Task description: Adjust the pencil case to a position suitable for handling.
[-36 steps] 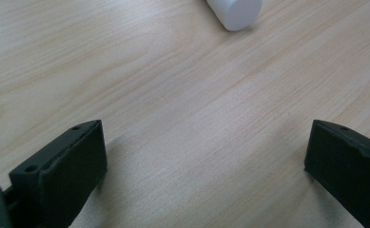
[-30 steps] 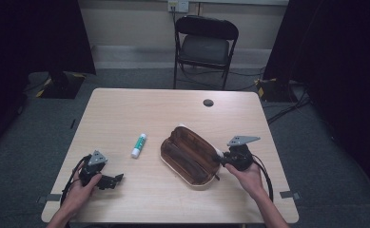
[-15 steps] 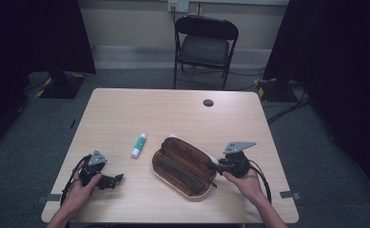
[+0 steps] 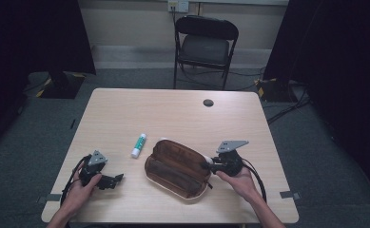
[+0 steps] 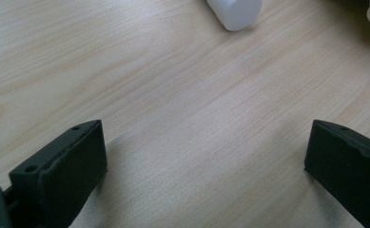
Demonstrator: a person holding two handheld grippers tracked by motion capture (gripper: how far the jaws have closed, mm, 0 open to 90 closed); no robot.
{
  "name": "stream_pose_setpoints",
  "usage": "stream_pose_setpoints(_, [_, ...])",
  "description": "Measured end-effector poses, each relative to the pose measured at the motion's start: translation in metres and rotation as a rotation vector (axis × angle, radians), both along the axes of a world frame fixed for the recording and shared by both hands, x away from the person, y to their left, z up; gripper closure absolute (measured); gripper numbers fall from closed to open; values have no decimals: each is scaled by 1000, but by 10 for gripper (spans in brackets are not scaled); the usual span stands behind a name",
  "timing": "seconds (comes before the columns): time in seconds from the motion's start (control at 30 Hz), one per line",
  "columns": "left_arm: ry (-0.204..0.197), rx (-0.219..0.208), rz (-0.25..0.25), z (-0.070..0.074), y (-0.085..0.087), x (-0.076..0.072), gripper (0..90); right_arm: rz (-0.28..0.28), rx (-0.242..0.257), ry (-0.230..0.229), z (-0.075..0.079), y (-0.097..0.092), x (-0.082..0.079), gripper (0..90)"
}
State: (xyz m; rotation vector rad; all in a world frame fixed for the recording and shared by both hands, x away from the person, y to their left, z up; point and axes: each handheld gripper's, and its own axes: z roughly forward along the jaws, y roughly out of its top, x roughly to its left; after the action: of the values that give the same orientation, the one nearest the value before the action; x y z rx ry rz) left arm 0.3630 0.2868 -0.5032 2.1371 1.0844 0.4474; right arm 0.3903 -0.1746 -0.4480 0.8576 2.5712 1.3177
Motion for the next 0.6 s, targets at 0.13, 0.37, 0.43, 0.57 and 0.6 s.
stream_pose_setpoints(0.13, [0,0,0,0,0,0,0,-54,-14,-16,1,-6,-5,594])
stream_pose_setpoints(0.37, [0,0,0,0,0,0,0,-120,-37,-14,-1,-10,-18,605])
stream_pose_setpoints(0.43, [0,0,0,0,0,0,0,-129,-50,-24,-2,-12,-20,653])
stream_pose_setpoints(0.57, [0,0,1,0,0,0,0,-165,-51,-38,-2,-14,-16,756])
stream_pose_setpoints(0.6, [0,0,0,0,0,0,0,-174,-42,-35,-3,-15,-14,759])
